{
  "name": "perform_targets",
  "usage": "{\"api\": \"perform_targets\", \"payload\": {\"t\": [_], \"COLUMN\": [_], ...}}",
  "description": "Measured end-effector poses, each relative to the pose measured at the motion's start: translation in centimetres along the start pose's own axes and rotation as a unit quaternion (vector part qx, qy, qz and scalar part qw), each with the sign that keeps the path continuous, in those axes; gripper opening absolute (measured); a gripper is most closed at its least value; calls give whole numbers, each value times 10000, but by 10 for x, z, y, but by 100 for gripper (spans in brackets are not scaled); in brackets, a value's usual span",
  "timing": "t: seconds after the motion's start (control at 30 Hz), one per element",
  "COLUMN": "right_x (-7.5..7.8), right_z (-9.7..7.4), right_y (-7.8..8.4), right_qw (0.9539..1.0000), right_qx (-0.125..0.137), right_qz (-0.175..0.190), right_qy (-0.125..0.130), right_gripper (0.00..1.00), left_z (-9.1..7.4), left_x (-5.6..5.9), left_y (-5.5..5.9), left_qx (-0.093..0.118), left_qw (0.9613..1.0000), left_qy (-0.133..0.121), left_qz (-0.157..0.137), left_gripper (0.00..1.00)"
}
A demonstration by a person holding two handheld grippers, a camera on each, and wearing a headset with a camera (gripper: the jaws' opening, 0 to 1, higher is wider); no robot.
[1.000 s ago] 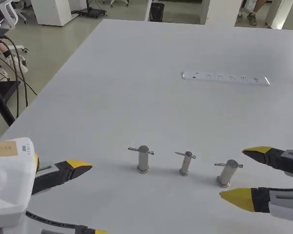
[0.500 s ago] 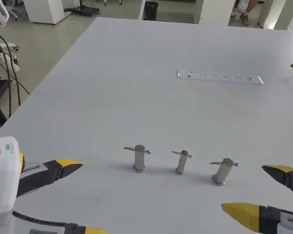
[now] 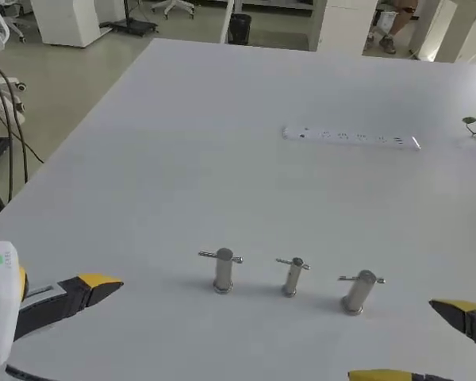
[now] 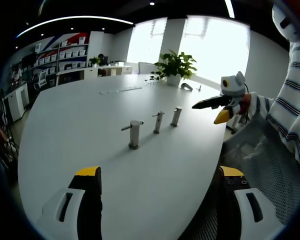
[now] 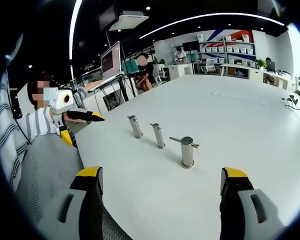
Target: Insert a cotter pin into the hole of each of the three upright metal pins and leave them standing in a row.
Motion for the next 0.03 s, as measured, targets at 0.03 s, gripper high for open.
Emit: {"api": "perform_targets", "payload": {"t": [0.03], "right_x": [-1], "right_z": [-1], "right_y": [0], "right_qw": [10000], "right_qx": [-12], "right_qz": [-17], "right_qy": [4], "right_gripper": [98], "left_z": [0], "left_x": [0], "left_y": [0], "left_qx": [5], "left_qw": [10000], "left_qy": [4], "left_qz": [1], "left_gripper": [96]}}
Point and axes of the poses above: the centre of the closed fingertips' face, and the gripper's own axes: z roughly forward along the fingers, x roughly to its right, y roughly out of its underside, the point moved 3 cm from there along -z, roughly backward along the fingers, and after that the axes turned 8 degrees about y, right-handed, at the moved point
